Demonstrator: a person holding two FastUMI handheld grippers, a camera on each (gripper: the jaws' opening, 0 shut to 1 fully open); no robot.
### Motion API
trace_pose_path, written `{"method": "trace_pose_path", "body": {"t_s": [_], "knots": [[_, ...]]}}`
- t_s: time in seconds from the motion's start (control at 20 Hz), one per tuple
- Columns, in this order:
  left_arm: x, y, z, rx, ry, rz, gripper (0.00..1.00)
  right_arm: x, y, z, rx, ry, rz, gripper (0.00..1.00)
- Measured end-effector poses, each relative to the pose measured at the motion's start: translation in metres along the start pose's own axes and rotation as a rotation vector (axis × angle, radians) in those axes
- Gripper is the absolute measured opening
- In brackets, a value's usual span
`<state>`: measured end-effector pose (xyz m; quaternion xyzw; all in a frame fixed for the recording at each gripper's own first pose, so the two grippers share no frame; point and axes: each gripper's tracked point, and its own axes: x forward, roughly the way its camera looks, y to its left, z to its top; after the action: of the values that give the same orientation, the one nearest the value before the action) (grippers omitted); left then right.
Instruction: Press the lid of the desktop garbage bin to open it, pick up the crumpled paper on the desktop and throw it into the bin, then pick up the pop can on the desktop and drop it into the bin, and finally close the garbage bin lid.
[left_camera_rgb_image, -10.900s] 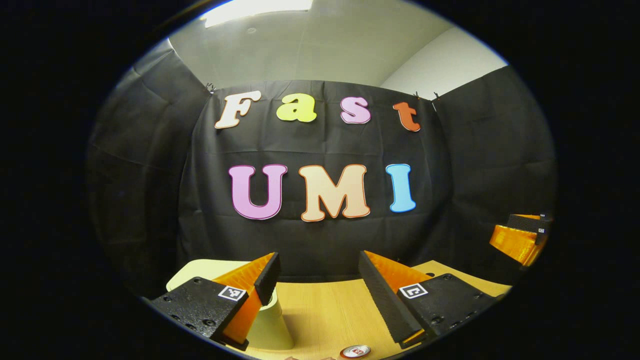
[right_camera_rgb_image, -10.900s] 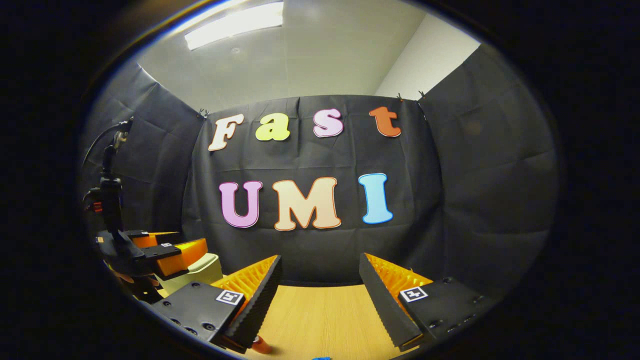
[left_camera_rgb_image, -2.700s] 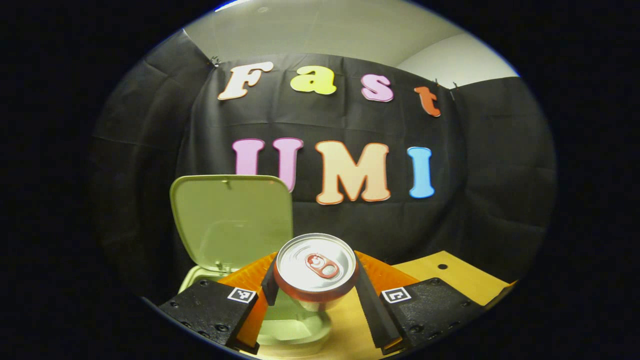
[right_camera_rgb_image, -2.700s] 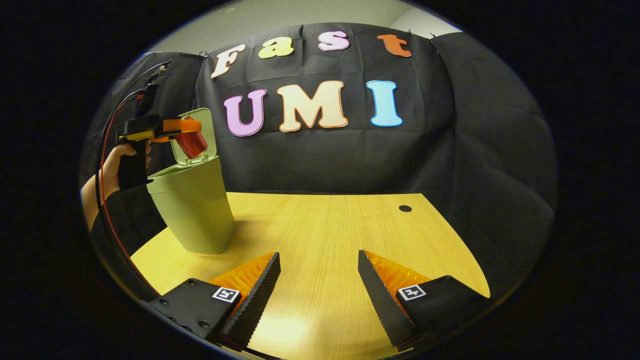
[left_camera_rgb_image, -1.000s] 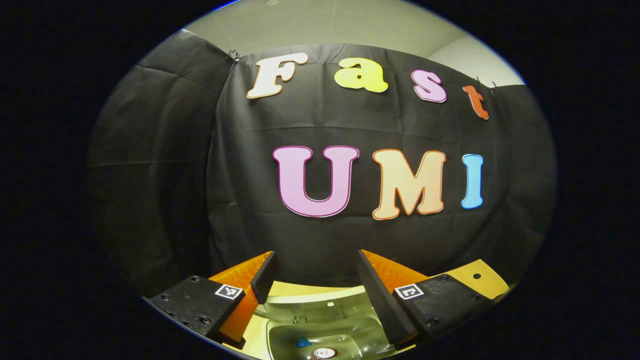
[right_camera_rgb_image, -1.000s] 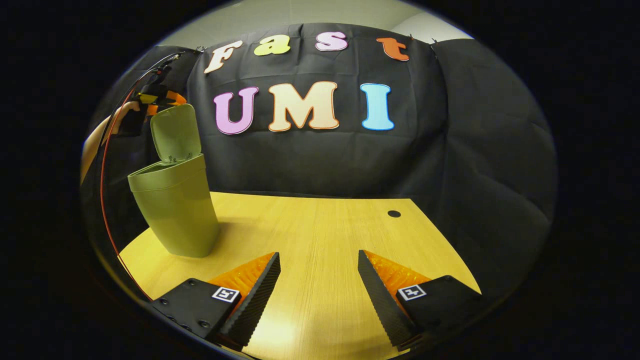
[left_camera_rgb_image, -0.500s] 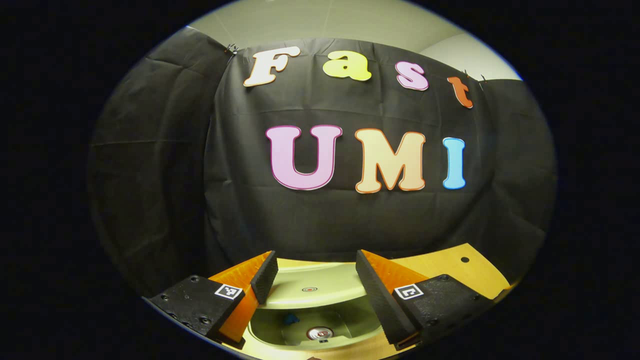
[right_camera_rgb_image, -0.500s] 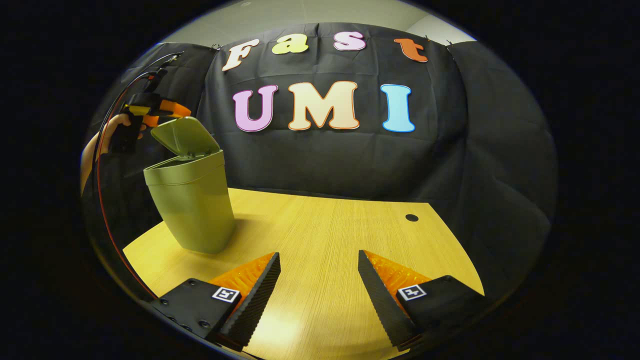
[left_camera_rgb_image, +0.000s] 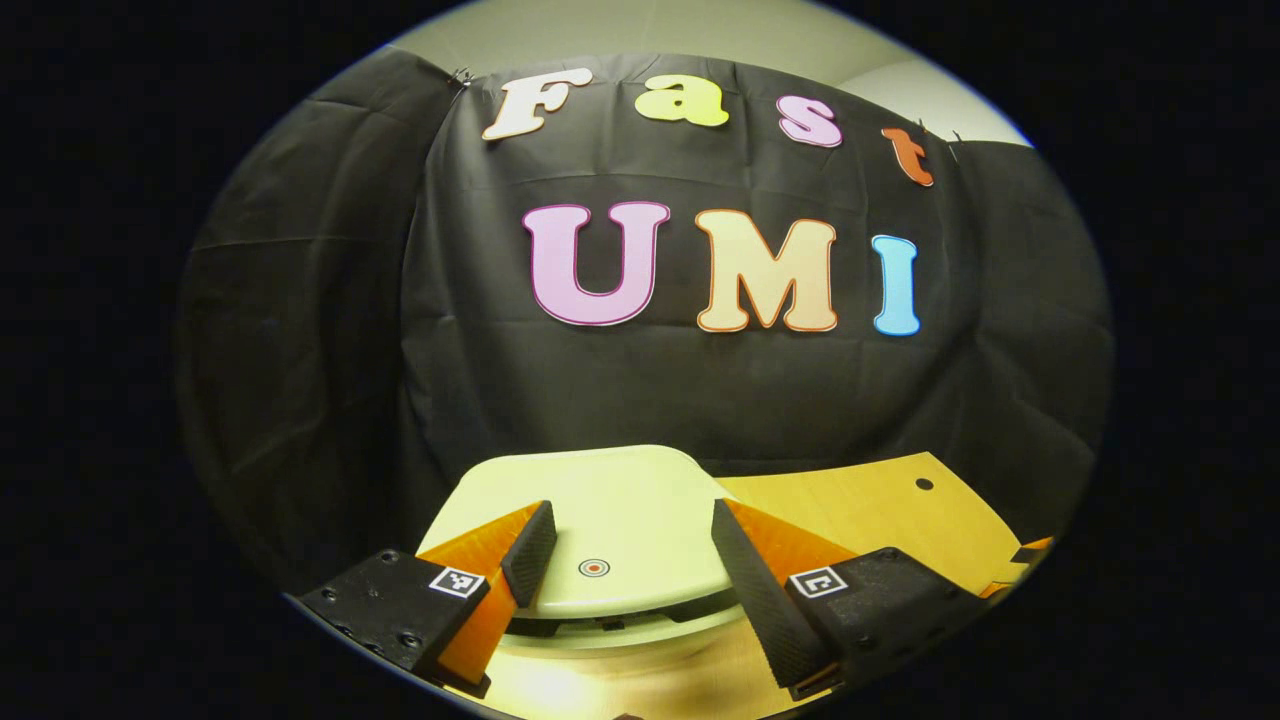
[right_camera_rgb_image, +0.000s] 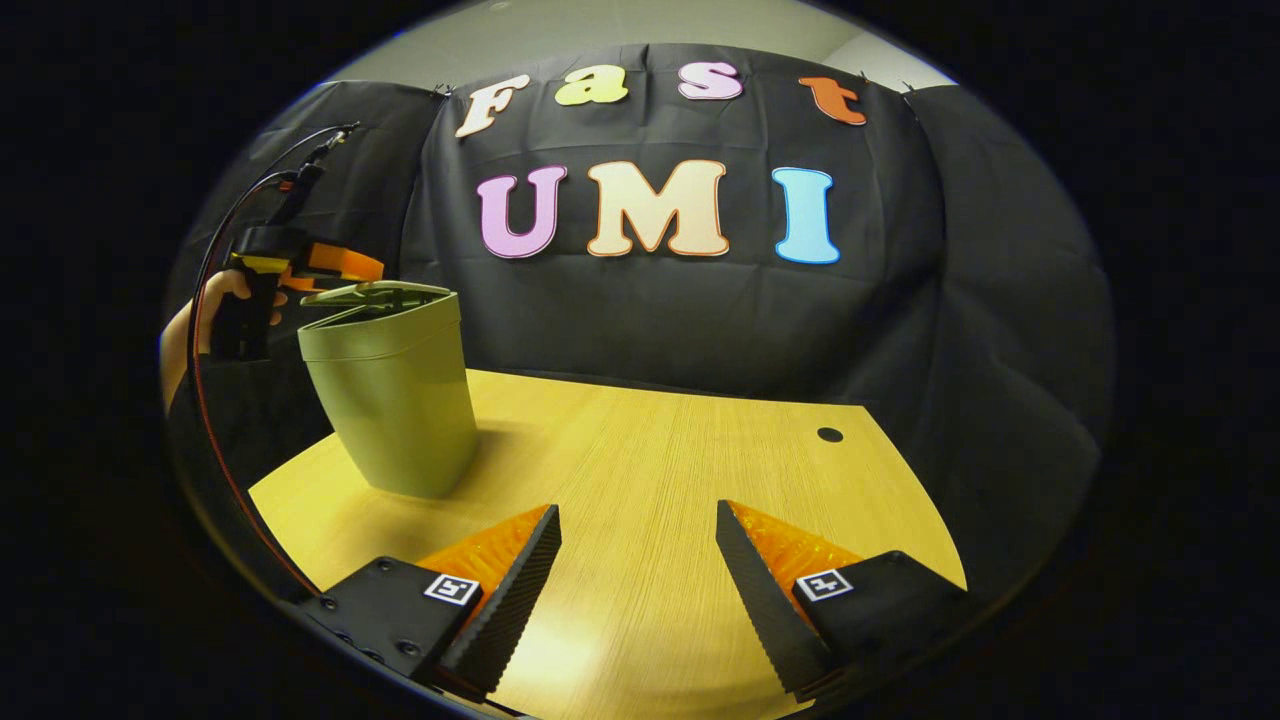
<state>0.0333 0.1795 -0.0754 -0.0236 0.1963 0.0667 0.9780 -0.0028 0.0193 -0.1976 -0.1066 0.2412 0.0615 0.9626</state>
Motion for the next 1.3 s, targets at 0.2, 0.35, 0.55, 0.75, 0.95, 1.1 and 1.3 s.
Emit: {"method": "trace_pose_path", "body": {"t_s": [0.2,0.35,0.55,0.75,0.95,1.1,1.3], "knots": [[0.003,0.001,-0.025,0.025,0.048,0.025,0.95,-0.002,-0.004,-0.001,-0.004,0.001,-0.008,0.99],[0.005,-0.001,-0.023,0.015,0.013,0.043,0.96,0.001,-0.005,-0.008,0.025,0.021,-0.005,0.99],[0.001,0.002,-0.03,-0.033,-0.001,0.014,0.98,0.003,-0.002,-0.008,0.03,0.029,0.009,0.99],[-0.005,-0.003,-0.013,-0.066,-0.095,0.016,0.95,0.004,0.002,0.027,0.077,-0.047,0.026,0.99],[-0.03,-0.038,0.022,-0.056,-0.278,-0.052,0.92,-0.003,-0.002,0.068,0.102,-0.147,0.017,0.99],[-0.055,-0.073,0.036,-0.007,-0.38,-0.106,0.91,-0.012,-0.004,0.096,0.117,-0.22,0.011,0.98],[-0.078,-0.13,0.033,-0.025,-0.405,-0.209,0.92,-0.029,-0.008,0.126,0.14,-0.312,0.012,0.98]]}}
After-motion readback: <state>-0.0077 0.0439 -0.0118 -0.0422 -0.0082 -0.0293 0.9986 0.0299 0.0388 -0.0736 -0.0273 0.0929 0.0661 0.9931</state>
